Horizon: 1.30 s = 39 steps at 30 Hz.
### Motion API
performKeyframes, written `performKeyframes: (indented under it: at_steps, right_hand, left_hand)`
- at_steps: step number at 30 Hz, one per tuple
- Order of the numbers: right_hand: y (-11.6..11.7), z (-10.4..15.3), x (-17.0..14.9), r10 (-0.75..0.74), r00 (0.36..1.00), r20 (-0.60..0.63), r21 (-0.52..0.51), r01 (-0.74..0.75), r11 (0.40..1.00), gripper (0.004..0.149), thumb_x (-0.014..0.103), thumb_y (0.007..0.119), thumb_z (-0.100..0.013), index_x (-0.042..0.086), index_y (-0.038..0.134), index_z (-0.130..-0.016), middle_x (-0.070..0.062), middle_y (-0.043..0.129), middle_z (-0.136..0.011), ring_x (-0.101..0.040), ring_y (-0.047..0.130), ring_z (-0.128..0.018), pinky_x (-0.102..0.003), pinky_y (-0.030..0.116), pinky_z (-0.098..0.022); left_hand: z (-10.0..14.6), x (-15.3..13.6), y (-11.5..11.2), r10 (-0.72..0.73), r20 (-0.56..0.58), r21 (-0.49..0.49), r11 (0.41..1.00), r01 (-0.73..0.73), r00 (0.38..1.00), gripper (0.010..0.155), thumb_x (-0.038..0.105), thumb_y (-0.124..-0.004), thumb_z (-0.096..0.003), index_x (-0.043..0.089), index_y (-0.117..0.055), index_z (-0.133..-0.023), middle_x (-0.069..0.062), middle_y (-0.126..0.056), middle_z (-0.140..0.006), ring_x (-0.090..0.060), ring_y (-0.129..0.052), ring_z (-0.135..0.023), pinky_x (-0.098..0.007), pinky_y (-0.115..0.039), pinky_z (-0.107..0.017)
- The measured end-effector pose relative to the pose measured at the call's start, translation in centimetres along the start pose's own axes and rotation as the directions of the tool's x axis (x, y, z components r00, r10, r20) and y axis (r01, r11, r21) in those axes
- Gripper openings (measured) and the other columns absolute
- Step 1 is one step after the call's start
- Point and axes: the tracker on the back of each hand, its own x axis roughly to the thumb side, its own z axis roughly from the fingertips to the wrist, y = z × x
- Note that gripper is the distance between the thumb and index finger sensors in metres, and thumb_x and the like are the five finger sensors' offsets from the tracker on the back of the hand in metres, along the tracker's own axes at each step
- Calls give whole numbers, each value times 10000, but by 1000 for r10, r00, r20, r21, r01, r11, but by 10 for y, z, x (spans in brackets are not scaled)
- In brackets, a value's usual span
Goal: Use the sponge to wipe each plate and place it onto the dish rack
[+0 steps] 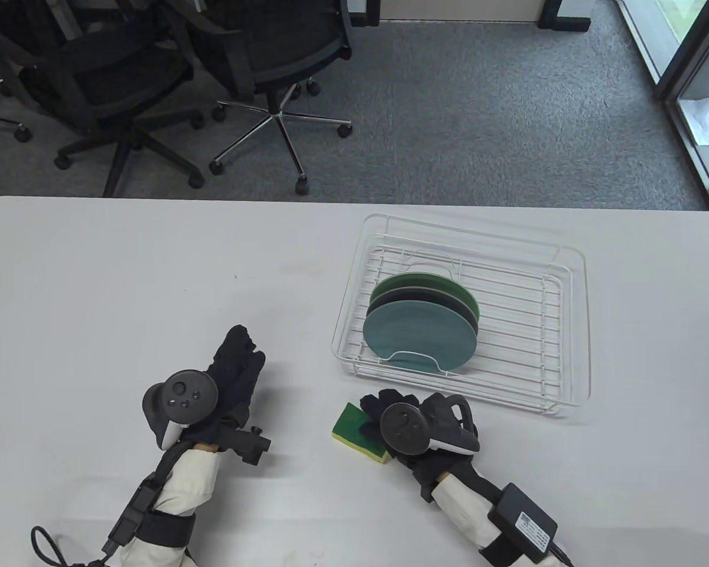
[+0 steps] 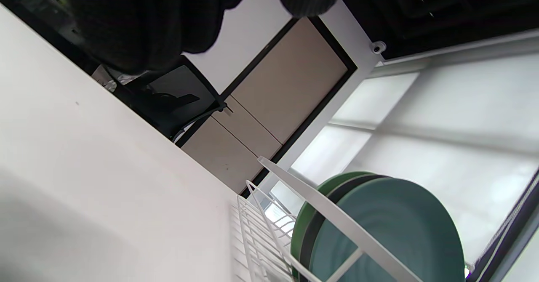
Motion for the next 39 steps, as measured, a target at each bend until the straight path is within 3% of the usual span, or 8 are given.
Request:
performKeyframes:
  at_steps: [5,8,11,16,23,29,39]
  right_hand:
    - [-45,23,-13,-26,999,-32,-292,15,956,514,302,657,-613,21,694,-1043,-324,800,-928,-476,867,-718,-516,804,-500]
    - [-65,41,-28,54,992,-116,-478,-103,872,527,312,627,-628,38,637,-1079,-333,719,-1000,-507,793,-812,-558,746,-574]
    - [-74,55,-45,170,961,-219,-556,-266,787,581,361,600,-636,56,542,-1126,-324,596,-1085,-529,626,-941,-615,610,-670]
    - [-73,69,-71,270,895,-354,-558,-434,707,668,433,564,-633,70,394,-1167,-298,406,-1165,-537,348,-1025,-671,373,-711]
    - [-61,77,-99,312,836,-452,-469,-520,714,724,497,483,-631,86,256,-1181,-271,227,-1196,-508,66,-1010,-681,160,-684]
    - [-52,82,-114,326,808,-490,-396,-539,743,736,513,453,-628,82,235,-1182,-261,143,-1190,-505,1,-986,-680,126,-671]
    - [-48,83,-115,310,810,-497,-374,-522,766,735,509,460,-627,76,247,-1182,-268,161,-1190,-511,20,-988,-682,139,-672]
  left_hand:
    - [3,28,-2,-214,146,4,976,216,966,721,312,-637,-615,-123,-378,-1129,-449,-451,-1090,-676,-614,-889,-605,-718,-627]
    - [6,45,-3,-365,235,23,929,370,901,803,359,-618,-627,-111,-228,-1149,-456,-263,-1124,-752,-343,-922,-743,-490,-661]
    - [9,55,-5,-469,273,21,876,483,840,853,435,-578,-636,-86,-140,-1151,-455,-134,-1122,-753,-162,-916,-804,-320,-639]
    - [11,57,-6,-565,282,-3,808,590,775,895,524,-521,-629,-47,-68,-1148,-431,-66,-1131,-708,-61,-934,-833,-199,-611]
    - [7,42,-12,-624,259,-58,752,657,737,915,562,-493,-622,-30,-24,-1137,-413,-18,-1125,-682,9,-934,-833,-144,-601]
    - [5,28,-17,-674,238,-127,692,711,699,926,581,-482,-615,-27,-10,-1131,-409,1,-1117,-672,26,-932,-832,-126,-596]
    - [6,30,-16,-668,241,-98,704,703,704,919,572,-484,-618,-27,-17,-1135,-412,-11,-1123,-673,18,-936,-829,-135,-603]
